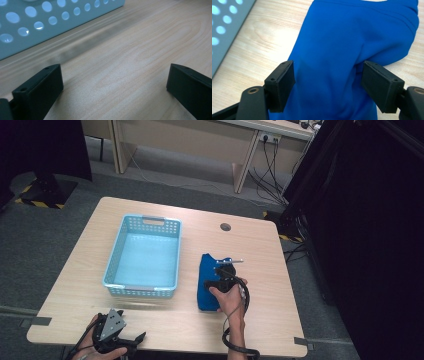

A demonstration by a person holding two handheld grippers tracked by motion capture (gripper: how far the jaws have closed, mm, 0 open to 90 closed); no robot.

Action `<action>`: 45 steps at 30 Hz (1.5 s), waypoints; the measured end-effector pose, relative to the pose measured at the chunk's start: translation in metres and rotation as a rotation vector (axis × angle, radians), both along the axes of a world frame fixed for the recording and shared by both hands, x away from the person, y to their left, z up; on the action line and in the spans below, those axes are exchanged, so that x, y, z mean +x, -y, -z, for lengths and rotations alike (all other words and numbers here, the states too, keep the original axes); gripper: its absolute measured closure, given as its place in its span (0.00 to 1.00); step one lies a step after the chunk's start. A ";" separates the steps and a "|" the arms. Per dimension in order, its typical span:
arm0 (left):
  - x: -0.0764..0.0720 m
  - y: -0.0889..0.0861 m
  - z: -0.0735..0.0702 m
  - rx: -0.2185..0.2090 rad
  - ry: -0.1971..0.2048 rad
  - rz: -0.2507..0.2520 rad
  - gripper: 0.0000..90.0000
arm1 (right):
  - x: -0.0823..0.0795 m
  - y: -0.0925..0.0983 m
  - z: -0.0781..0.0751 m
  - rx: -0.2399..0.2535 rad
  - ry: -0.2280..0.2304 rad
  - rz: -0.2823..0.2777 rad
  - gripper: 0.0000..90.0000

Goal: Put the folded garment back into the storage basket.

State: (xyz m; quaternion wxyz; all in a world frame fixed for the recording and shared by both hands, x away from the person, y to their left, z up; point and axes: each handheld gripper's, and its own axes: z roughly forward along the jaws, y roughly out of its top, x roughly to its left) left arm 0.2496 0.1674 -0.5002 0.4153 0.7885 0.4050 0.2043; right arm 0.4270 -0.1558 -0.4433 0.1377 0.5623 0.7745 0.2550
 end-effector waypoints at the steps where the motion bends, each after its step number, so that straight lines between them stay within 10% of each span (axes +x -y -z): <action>1: 0.000 0.000 0.000 0.000 0.000 0.000 0.00 | 0.001 -0.001 0.001 -0.001 -0.005 0.003 0.31; 10: 0.000 0.000 0.000 0.000 0.000 0.000 0.00 | 0.008 -0.009 0.010 -0.050 -0.018 0.014 0.37; 25: 0.000 0.000 0.000 0.001 -0.001 0.000 0.00 | 0.009 -0.006 0.009 -0.080 0.022 0.047 0.74; 45: 0.000 0.000 0.000 0.000 0.000 0.000 0.00 | 0.005 -0.004 -0.014 -0.022 0.092 0.048 0.78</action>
